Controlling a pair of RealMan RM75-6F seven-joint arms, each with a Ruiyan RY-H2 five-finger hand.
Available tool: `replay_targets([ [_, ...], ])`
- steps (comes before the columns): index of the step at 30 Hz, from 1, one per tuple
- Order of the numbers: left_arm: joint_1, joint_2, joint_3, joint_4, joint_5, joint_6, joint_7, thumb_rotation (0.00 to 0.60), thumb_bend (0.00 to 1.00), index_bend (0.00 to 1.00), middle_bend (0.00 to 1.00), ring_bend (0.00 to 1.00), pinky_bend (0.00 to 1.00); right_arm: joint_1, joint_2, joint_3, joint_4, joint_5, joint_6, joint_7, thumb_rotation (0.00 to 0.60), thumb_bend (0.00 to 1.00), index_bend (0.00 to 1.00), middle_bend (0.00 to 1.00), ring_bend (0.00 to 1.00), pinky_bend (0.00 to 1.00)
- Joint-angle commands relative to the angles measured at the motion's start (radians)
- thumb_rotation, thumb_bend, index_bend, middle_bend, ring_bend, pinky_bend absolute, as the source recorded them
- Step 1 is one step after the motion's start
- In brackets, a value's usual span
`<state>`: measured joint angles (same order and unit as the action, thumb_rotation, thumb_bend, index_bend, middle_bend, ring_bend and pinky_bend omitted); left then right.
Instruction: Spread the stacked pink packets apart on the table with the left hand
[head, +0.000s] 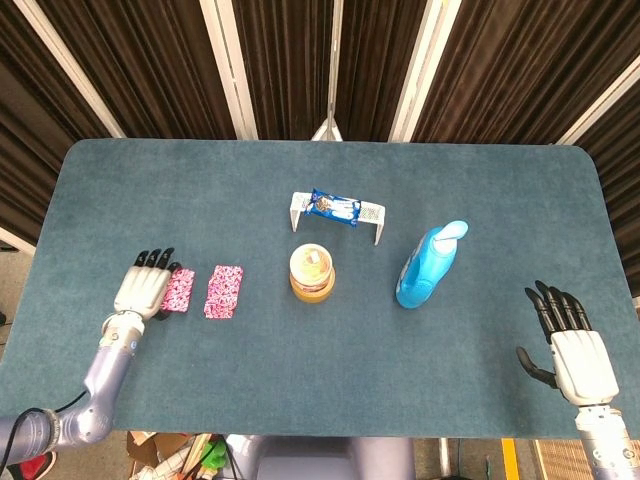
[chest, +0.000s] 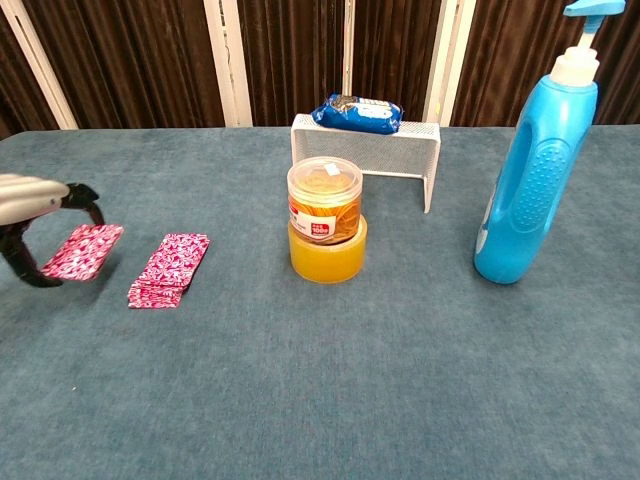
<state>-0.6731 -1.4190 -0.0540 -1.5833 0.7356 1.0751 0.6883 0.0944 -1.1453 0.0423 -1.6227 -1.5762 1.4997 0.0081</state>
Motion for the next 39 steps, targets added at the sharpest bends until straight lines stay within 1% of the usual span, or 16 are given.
replay_targets([
  [1,0.012,0.003,0.012,0.014,-0.003,-0.018,-0.017,0.600,0.30,0.30,0.00,0.00,0.00,0.000,-0.001,0.001,-0.001,0.001,-0.001,-0.002,0.600,0.36,0.00,0.00,0.00,0.09],
  [3,0.013,0.006,0.017,0.015,-0.012,-0.027,-0.015,0.600,0.26,0.24,0.00,0.00,0.00,0.000,-0.001,0.001,-0.001,0.002,0.000,-0.003,0.600,0.36,0.00,0.00,0.00,0.09],
  [5,0.011,0.010,0.019,0.012,-0.030,-0.033,-0.005,0.600,0.21,0.11,0.00,0.00,0.00,0.000,-0.001,0.001,-0.001,0.002,-0.001,-0.002,0.600,0.36,0.00,0.00,0.00,0.09],
  [7,0.006,0.016,0.020,0.004,-0.055,-0.039,0.010,0.600,0.20,0.02,0.00,0.00,0.00,0.000,-0.002,0.002,-0.001,0.002,0.000,-0.002,0.600,0.36,0.00,0.00,0.00,0.09],
  [9,-0.002,0.024,0.016,-0.009,-0.082,-0.045,0.023,0.600,0.19,0.01,0.00,0.00,0.00,0.000,-0.002,0.002,0.000,0.001,0.002,-0.001,0.600,0.36,0.00,0.00,0.00,0.09],
  [14,-0.022,0.039,-0.009,-0.047,-0.119,-0.053,0.027,0.600,0.19,0.00,0.00,0.00,0.00,0.000,-0.001,0.001,-0.001,-0.001,0.002,0.002,0.600,0.36,0.00,0.00,0.00,0.09],
  [17,-0.039,0.032,-0.031,-0.060,-0.131,-0.046,0.027,0.600,0.19,0.05,0.00,0.00,0.00,0.001,-0.001,0.001,-0.004,-0.001,0.000,0.000,0.600,0.36,0.00,0.00,0.00,0.09],
  [21,-0.066,-0.008,-0.048,-0.060,-0.128,-0.024,0.051,0.600,0.24,0.09,0.00,0.00,0.00,0.000,0.001,0.000,-0.003,-0.003,0.002,0.004,0.600,0.36,0.00,0.00,0.00,0.09],
  [27,-0.116,-0.082,-0.058,-0.044,-0.149,-0.014,0.111,0.600,0.30,0.12,0.00,0.00,0.00,0.001,0.002,0.000,-0.001,-0.001,-0.001,0.010,0.600,0.36,0.00,0.00,0.00,0.09],
  [32,-0.156,-0.138,-0.075,-0.005,-0.195,-0.011,0.152,0.600,0.31,0.11,0.00,0.00,0.00,0.001,0.003,-0.001,0.000,-0.003,-0.001,0.017,0.600,0.36,0.00,0.00,0.00,0.09],
  [39,-0.201,-0.176,-0.094,0.036,-0.280,-0.026,0.203,0.600,0.31,0.09,0.00,0.00,0.00,0.002,0.006,0.001,-0.003,0.000,-0.003,0.024,0.600,0.36,0.00,0.00,0.00,0.09],
])
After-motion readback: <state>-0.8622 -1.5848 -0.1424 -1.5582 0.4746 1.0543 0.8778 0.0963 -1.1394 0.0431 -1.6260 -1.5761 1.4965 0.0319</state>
